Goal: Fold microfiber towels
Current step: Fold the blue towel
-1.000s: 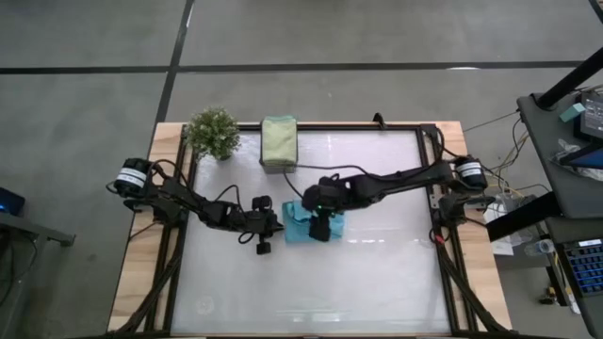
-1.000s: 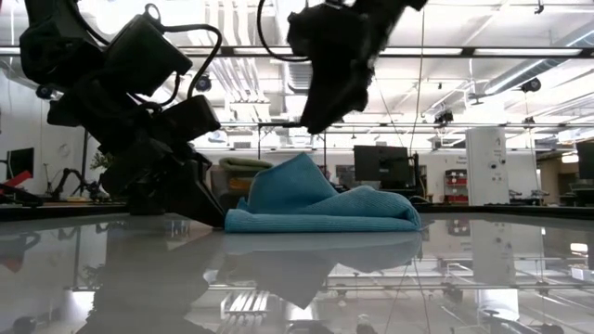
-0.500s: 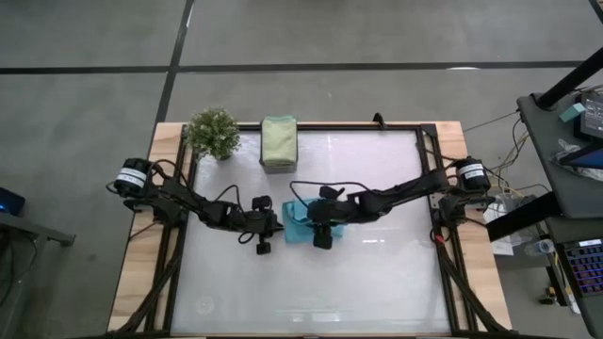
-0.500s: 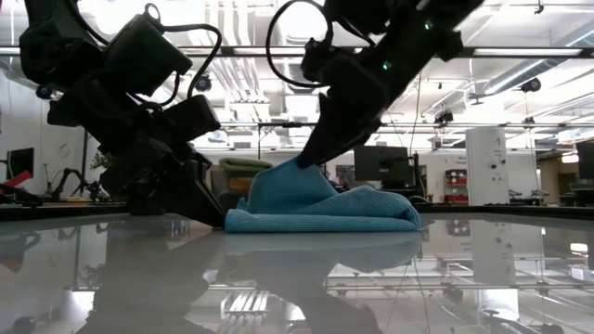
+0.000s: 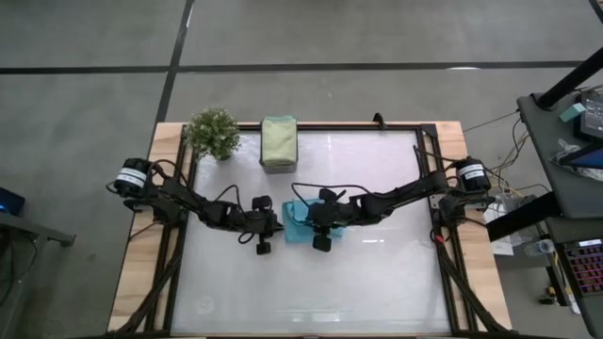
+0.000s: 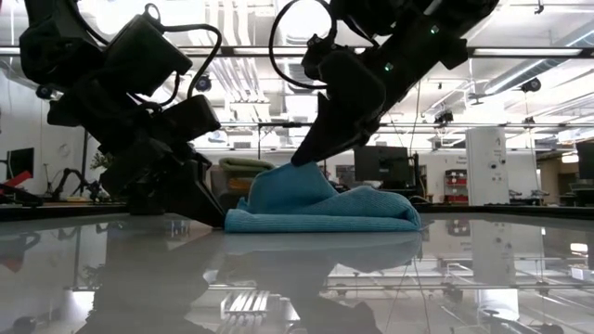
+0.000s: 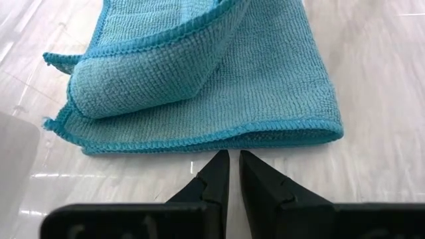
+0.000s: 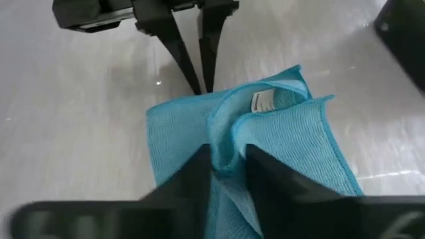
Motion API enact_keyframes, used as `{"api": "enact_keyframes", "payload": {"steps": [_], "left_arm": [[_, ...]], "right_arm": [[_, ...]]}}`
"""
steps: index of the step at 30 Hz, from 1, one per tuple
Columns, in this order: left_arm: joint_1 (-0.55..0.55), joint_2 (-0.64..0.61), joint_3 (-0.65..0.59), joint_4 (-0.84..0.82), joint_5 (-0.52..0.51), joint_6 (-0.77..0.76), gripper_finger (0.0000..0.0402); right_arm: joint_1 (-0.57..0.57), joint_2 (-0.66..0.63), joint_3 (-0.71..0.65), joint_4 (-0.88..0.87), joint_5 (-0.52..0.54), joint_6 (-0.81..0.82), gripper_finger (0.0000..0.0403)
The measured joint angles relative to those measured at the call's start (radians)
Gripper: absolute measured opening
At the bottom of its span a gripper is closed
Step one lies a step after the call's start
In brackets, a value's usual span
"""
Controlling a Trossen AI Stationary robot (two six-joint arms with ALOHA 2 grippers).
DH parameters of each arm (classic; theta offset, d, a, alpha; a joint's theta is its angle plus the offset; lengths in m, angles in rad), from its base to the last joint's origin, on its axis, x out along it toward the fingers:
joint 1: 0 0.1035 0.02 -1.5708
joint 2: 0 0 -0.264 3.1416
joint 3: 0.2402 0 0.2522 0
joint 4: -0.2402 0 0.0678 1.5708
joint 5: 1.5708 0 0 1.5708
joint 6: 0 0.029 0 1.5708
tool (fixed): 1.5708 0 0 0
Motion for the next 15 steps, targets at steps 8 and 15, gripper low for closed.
{"api": "enact_keyframes", "payload": {"steps": [8,15], "left_arm": [[0.0,0.0,0.0,0.0,0.0,0.0,0.0022],[0.0,0.0,0.0,0.0,0.0,0.0,0.0022]], "right_arm": [[0.016,0.001,0.021,0.02,-0.001,0.009,0.0012],[0.037,0.07,0.103,0.022,-0.003,0.035,0.0009]]}}
